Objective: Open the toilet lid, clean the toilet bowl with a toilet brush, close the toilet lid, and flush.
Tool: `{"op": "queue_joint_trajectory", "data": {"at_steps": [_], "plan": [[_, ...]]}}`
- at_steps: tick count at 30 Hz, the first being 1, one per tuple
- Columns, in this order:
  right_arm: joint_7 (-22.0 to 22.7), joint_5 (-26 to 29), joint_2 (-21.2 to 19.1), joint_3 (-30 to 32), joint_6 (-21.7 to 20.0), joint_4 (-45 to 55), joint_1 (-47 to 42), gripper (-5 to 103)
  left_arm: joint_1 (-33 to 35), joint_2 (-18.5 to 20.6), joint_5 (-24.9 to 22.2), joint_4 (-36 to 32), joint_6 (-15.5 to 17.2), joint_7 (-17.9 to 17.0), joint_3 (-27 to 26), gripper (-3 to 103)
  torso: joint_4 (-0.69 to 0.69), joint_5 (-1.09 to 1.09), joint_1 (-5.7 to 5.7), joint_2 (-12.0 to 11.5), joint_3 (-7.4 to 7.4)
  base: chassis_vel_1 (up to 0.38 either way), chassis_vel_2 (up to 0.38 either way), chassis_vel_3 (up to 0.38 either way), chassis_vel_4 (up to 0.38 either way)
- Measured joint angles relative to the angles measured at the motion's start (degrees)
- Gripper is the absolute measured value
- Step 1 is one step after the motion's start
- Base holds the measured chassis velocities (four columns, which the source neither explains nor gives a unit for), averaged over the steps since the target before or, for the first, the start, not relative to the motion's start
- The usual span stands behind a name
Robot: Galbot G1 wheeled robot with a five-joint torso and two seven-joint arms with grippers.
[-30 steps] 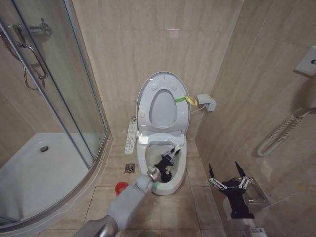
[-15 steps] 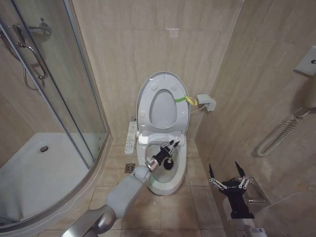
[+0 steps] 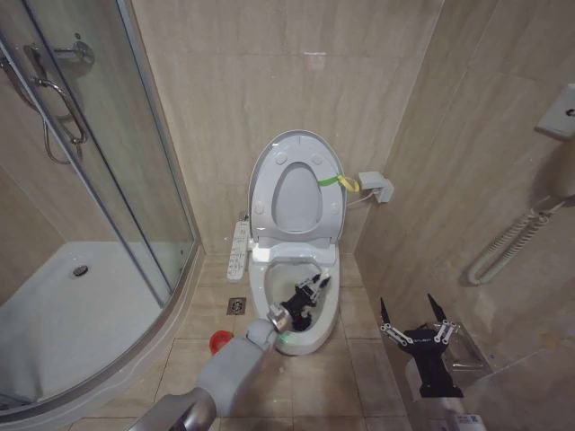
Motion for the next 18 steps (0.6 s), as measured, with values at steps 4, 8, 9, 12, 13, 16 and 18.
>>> {"op": "queue_joint_trajectory", "data": {"at_steps": [4, 8, 9, 12, 13, 16, 18], "plan": [[0.0, 0.0, 0.0, 0.0, 0.0, 0.0, 0.0, 100, -1.24, 0.63, -0.02, 1.2, -0.02, 0.48, -1.23, 21, 0.02, 0.0, 0.0, 0.0, 0.01, 0.0, 0.0, 0.0, 0.0], [0.0, 0.0, 0.0, 0.0, 0.0, 0.0, 0.0, 100, -1.7, 1.47, -0.02, -1.37, -0.22, 0.29, -2.18, 21, 0.01, 0.0, 0.0, 0.0, 0.01, 0.0, 0.0, 0.0, 0.0], [0.0, 0.0, 0.0, 0.0, 0.0, 0.0, 0.0, 100, -1.48, 1.97, 0.13, -3.43, -0.23, 0.07, -2.12, 21, -0.01, 0.0, 0.0, 0.0, 0.01, 0.0, 0.0, 0.0, 0.0], [0.0, 0.0, 0.0, 0.0, 0.0, 0.0, 0.0, 100, -0.01, 3.43, 0.88, -8.91, -0.06, -0.99, -0.85, 21, 0.0, 0.0, 0.01, 0.0, 0.01, 0.0, 0.0, 0.0, 0.0], [0.0, 0.0, 0.0, 0.0, 0.0, 0.0, 0.0, 100, -0.01, 3.43, 0.88, -8.91, -0.06, -0.99, -0.85, 21, 0.0, 0.0, 0.01, 0.0, 0.01, 0.0, 0.0, 0.0, 0.0], [0.0, 0.0, 0.0, 0.0, 0.0, 0.0, 0.0, 100, 1.84, 3.6, 1.14, -11.71, 0.17, -1.81, 0.99, 21, 0.0, 0.0, 0.0, 0.0, 0.01, 0.0, 0.0, 0.0, 0.0], [0.0, 0.0, 0.0, 0.0, 0.0, 0.0, 0.0, 100, 2.41, 3.34, 1.25, -11.86, 0.17, -1.88, 1.5, 21, 0.01, 0.0, 0.0, 0.0, 0.0, 0.0, 0.0, 0.0, 0.0]]}}
